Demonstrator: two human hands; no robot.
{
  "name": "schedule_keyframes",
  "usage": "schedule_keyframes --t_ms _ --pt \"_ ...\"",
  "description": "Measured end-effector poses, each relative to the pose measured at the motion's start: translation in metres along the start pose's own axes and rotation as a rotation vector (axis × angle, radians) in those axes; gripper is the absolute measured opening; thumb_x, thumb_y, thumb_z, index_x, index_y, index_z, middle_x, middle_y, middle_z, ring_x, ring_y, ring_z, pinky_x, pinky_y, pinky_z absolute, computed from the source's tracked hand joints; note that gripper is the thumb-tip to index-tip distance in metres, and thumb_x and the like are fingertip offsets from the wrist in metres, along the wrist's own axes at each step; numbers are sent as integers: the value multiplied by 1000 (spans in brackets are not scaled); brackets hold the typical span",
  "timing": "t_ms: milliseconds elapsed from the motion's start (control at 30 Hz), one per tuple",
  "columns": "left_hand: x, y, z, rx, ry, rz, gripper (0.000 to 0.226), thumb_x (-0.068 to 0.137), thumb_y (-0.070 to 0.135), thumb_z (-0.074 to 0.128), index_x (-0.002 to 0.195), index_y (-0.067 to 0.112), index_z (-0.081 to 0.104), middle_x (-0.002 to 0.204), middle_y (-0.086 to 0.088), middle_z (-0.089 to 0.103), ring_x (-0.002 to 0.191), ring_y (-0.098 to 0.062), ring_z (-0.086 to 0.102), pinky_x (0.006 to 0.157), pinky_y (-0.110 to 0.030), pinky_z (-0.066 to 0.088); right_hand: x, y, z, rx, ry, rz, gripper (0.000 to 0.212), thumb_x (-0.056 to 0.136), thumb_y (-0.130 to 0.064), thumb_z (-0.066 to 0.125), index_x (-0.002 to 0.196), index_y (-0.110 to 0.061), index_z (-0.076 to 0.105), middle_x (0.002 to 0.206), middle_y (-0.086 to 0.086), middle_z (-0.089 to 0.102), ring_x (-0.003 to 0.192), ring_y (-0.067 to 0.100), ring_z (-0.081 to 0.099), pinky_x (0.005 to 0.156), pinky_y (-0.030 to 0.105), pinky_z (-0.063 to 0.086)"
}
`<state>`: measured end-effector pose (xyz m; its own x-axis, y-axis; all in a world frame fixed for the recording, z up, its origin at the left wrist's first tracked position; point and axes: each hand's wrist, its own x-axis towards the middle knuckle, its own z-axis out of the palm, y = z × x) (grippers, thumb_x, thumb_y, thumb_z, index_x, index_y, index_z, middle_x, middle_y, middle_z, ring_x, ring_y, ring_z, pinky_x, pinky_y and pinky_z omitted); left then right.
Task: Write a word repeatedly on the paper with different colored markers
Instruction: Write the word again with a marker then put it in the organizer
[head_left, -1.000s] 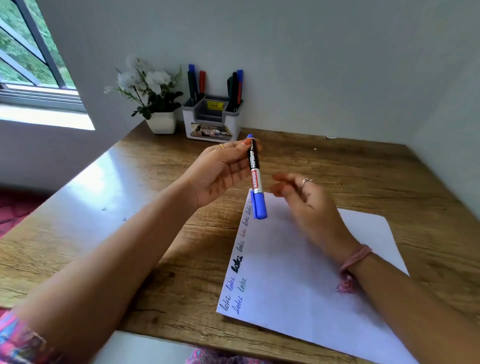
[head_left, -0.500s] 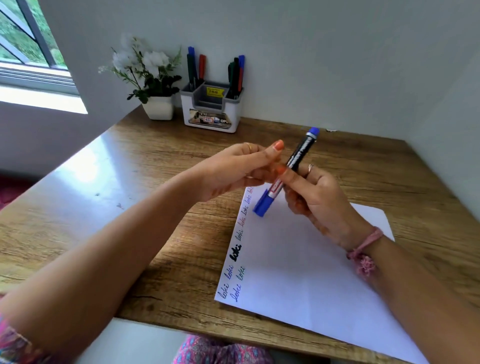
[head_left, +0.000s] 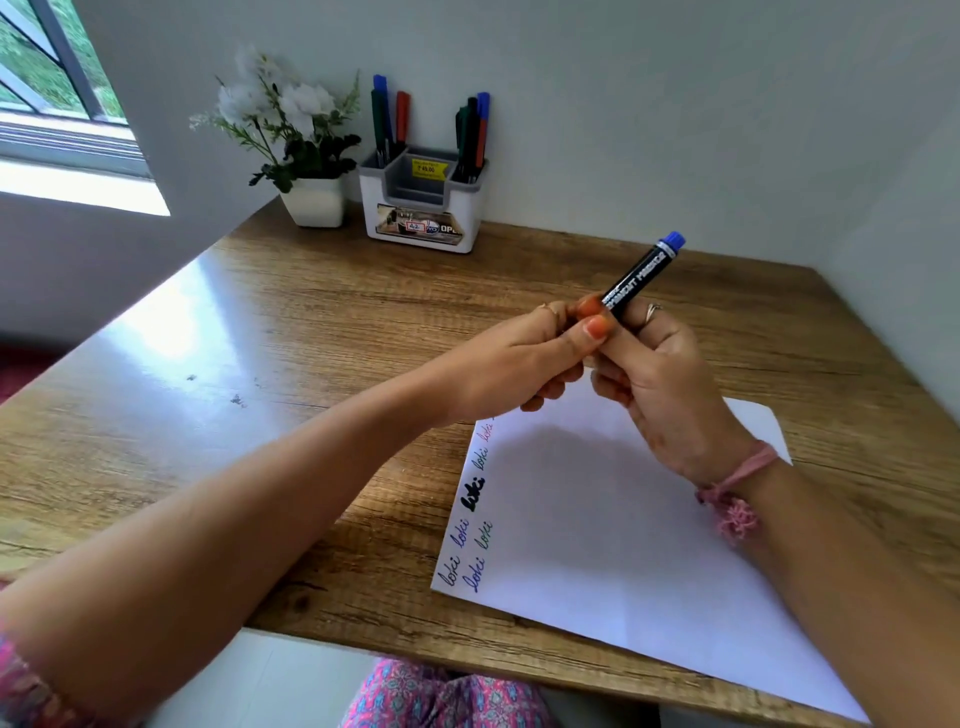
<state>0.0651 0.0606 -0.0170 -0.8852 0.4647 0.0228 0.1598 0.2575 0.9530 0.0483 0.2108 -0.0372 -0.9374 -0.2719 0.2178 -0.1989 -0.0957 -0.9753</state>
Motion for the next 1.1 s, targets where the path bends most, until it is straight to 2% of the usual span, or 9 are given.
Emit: schedule_keyframes --t_ms 100,267,400,500,600,800,867,1000,1100 --pt "2 -5 0 -51 17 -17 24 99 35 37 106 15 47 63 6 41 48 -3 33 46 -18 29 1 1 2 19 5 2 45 72 -43 65 93 -4 60 60 2 38 51 10 29 48 29 23" --pt "3 -10 6 -99 39 15 26 99 40 33 111 23 49 52 3 32 40 -6 27 37 -16 26 1 0 0 120 -7 -1 23 71 -43 65 79 -21 67 65 3 39 52 9 29 46 20 29" --pt "2 -10 7 -91 -5 8 35 98 44 31 119 20 45 54 3 32 42 -8 26 39 -18 25 0 -4 -3 95 -15 18 19 74 -39 64 77 -21 68 62 -1 44 51 6 33 47 19 33" --pt "3 -9 -2 -61 -30 -28 33 95 53 28 114 34 48 68 -4 51 48 -6 37 47 -20 35 0 -6 -3 26 -2 5 20 79 -36 61 82 -18 67 58 -4 46 50 7 34 48 22 33" --pt "5 -12 -17 -17 -97 -150 68 81 73 19 133 34 38 93 -5 61 57 -6 47 57 -23 44 2 -7 -3 81 81 21 17 77 -36 62 81 -21 69 53 -8 42 48 7 32 48 22 33" --pt "7 -13 -51 -13 -31 -247 82 65 81 12 133 41 33 96 -10 61 59 -12 46 54 -25 44 7 -3 -4 310 195 85 17 76 -30 66 83 -14 66 57 -4 43 47 6 34 43 18 35" --pt "5 -14 -64 104 -22 -280 82 68 80 19 134 35 36 94 -6 60 61 -10 47 56 -24 44 8 -1 -4 329 210 103 14 77 -27 66 78 -14 62 55 -4 42 45 6 34 42 19 33" --pt "2 -19 -74 636 -184 -303 66 74 58 62 131 31 43 96 10 59 83 -4 55 70 -22 43 5 3 -2 301 174 94 14 77 -23 66 64 -22 60 49 -6 44 43 8 37 41 21 32" --pt "5 -20 -72 736 -269 -326 71 72 52 72 133 35 40 94 10 59 84 -6 56 77 -24 46 2 6 0 268 117 81 15 83 -16 61 70 -16 53 45 -6 44 38 7 35 40 20 30"
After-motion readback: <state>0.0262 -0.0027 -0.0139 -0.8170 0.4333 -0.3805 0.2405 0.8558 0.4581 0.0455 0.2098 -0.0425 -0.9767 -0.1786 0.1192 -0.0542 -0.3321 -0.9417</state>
